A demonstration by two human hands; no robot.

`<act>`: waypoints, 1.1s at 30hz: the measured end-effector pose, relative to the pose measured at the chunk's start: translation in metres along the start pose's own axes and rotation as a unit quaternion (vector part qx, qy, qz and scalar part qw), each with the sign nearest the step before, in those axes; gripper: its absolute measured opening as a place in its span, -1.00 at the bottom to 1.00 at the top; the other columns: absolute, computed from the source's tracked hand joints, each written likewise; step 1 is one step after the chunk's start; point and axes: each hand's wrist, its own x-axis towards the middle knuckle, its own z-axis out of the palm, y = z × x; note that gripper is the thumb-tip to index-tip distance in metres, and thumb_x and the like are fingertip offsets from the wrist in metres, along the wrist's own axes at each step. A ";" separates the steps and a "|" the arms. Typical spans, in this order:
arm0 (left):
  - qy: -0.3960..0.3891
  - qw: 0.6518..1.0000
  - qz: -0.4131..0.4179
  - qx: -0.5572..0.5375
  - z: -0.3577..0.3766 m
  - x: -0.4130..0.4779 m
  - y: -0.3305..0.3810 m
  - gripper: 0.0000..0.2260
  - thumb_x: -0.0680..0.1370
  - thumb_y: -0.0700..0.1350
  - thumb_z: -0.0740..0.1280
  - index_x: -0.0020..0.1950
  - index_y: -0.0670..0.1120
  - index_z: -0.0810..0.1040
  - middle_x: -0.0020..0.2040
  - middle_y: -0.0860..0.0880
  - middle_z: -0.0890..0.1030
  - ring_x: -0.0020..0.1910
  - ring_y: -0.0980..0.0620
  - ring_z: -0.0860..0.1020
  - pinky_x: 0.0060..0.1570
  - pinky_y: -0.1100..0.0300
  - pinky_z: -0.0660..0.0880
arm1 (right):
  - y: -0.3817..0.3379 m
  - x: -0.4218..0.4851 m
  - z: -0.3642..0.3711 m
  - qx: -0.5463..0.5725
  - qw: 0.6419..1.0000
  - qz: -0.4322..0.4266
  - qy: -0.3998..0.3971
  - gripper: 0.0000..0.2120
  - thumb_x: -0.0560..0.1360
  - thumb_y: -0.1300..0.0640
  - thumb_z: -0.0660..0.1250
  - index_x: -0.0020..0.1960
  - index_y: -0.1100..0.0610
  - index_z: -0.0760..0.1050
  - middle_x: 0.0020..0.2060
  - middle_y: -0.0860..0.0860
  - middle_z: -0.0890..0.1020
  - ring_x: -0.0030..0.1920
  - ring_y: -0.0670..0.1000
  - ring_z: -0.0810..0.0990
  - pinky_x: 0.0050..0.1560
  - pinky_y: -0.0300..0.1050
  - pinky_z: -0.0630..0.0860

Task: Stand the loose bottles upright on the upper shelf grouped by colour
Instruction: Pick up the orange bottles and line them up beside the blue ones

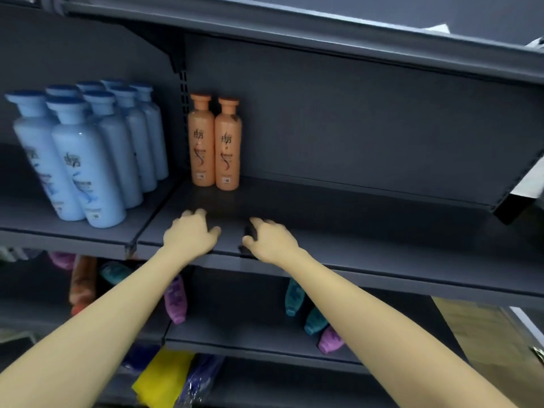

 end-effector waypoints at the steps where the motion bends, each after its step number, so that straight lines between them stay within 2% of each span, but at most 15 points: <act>1: 0.006 1.000 -0.004 -0.001 -0.001 -0.010 -0.002 -0.53 0.54 0.08 0.23 0.37 -0.13 0.33 0.28 -0.22 0.40 0.22 -0.25 0.43 0.13 -0.06 0.45 | -0.003 -0.005 0.002 0.000 1.000 -0.011 -0.002 -0.47 0.58 -0.05 0.13 0.50 0.08 0.16 0.35 0.18 0.37 0.32 0.26 0.35 0.25 0.13 0.40; 8: 0.051 0.997 -0.061 0.005 -0.014 -0.069 -0.029 -0.55 0.55 0.05 0.23 0.36 -0.16 0.33 0.29 -0.22 0.40 0.26 -0.25 0.41 0.18 -0.07 0.41 | -0.041 -0.033 0.020 0.006 0.995 -0.097 -0.002 -0.52 0.58 -0.02 0.15 0.45 0.11 0.23 0.33 0.14 0.41 0.32 0.22 0.36 0.23 0.10 0.41; 14: 0.066 0.990 -0.124 0.009 -0.027 -0.113 -0.071 -0.62 0.54 0.06 0.22 0.23 -0.17 0.39 0.21 -0.20 0.45 0.20 -0.23 0.44 0.10 -0.05 0.45 | -0.093 -0.049 0.041 -0.004 0.983 -0.183 -0.029 -0.55 0.58 -0.01 0.15 0.42 0.12 0.27 0.32 0.14 0.42 0.32 0.21 0.37 0.23 0.12 0.41; 17: 0.064 0.982 -0.177 0.012 -0.034 -0.133 -0.093 -0.61 0.54 0.06 0.22 0.26 -0.15 0.38 0.23 -0.18 0.43 0.20 -0.23 0.43 0.10 -0.05 0.44 | -0.118 -0.051 0.057 -0.008 0.975 -0.216 -0.051 -0.53 0.57 0.00 0.15 0.44 0.12 0.25 0.34 0.14 0.41 0.34 0.20 0.35 0.25 0.10 0.40; 24: 0.071 0.958 -0.278 0.008 -0.041 -0.176 -0.150 -0.57 0.55 0.07 0.20 0.34 -0.12 0.34 0.28 -0.16 0.39 0.25 -0.21 0.40 0.12 -0.06 0.42 | -0.169 -0.047 0.102 -0.021 0.958 -0.266 -0.105 -0.50 0.53 -0.05 0.20 0.41 0.11 0.29 0.31 0.14 0.44 0.31 0.21 0.40 0.23 0.12 0.42; 28: 0.070 0.945 -0.319 0.004 -0.042 -0.193 -0.179 -0.61 0.55 0.07 0.19 0.30 -0.11 0.36 0.25 -0.16 0.41 0.23 -0.21 0.41 0.13 -0.07 0.43 | -0.192 -0.044 0.127 -0.031 0.950 -0.284 -0.125 -0.53 0.55 -0.04 0.19 0.41 0.12 0.29 0.31 0.16 0.43 0.30 0.23 0.40 0.22 0.07 0.42; 33: 0.064 0.933 -0.355 -0.007 -0.040 -0.201 -0.212 -0.61 0.56 0.09 0.18 0.28 -0.12 0.36 0.24 -0.16 0.42 0.22 -0.20 0.41 0.08 -0.05 0.42 | -0.220 -0.034 0.156 -0.049 0.940 -0.299 -0.156 -0.47 0.56 -0.05 0.17 0.48 0.08 0.20 0.34 0.14 0.40 0.33 0.22 0.37 0.26 0.07 0.39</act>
